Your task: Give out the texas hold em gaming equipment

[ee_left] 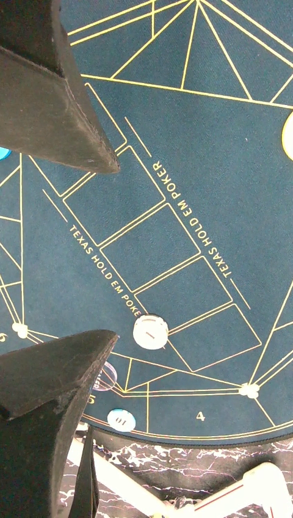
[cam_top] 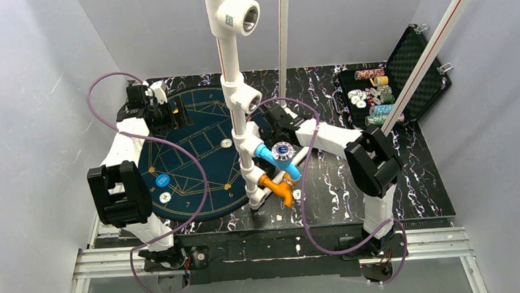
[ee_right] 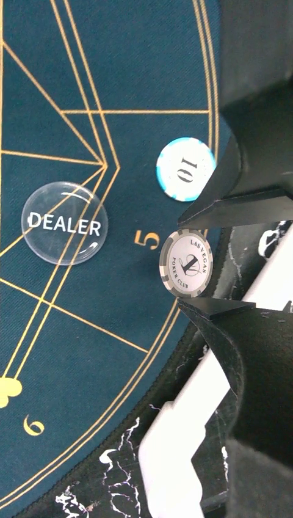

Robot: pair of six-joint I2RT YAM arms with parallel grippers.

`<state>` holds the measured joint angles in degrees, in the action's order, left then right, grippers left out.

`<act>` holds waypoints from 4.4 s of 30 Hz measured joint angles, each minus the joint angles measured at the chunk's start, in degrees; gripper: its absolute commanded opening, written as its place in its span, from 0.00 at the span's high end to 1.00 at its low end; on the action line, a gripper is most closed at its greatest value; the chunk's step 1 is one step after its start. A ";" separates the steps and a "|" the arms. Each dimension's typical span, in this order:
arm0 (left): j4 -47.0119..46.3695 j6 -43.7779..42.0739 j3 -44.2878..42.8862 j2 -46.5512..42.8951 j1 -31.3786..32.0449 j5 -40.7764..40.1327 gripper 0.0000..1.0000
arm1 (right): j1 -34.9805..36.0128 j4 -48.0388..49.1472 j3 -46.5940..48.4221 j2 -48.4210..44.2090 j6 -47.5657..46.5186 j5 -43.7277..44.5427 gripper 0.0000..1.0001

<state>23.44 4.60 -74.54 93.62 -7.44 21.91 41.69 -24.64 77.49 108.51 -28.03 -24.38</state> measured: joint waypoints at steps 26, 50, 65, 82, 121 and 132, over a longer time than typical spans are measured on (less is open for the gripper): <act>0.52 -0.83 0.00 0.00 0.00 -0.02 0.01 | 0.94 3.34 2.58 5.77 0.76 5.18 0.37; 9.18 -26.84 -9.77 16.13 23.26 -6.84 0.35 | -16.09 3.21 -3.74 -3.96 5.64 -0.66 0.28; 9.97 -34.97 -14.80 25.20 28.28 -11.47 0.52 | -17.73 4.26 -5.73 -4.96 5.55 -3.08 0.28; 9.88 -34.16 -14.88 24.83 28.26 -11.45 0.65 | -17.90 4.26 -5.73 -4.96 5.55 -3.82 0.28; 24.46 -38.25 12.46 -6.93 -20.13 2.73 0.69 | -17.88 1.88 -5.73 -4.96 5.49 -7.15 0.29; 15.41 -38.25 21.79 -5.51 -24.48 0.00 0.68 | -17.59 0.79 -5.70 -4.96 5.38 -7.30 0.29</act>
<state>38.85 -33.65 -52.75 88.12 -31.92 21.91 24.10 -23.86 71.79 103.55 -22.65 -31.68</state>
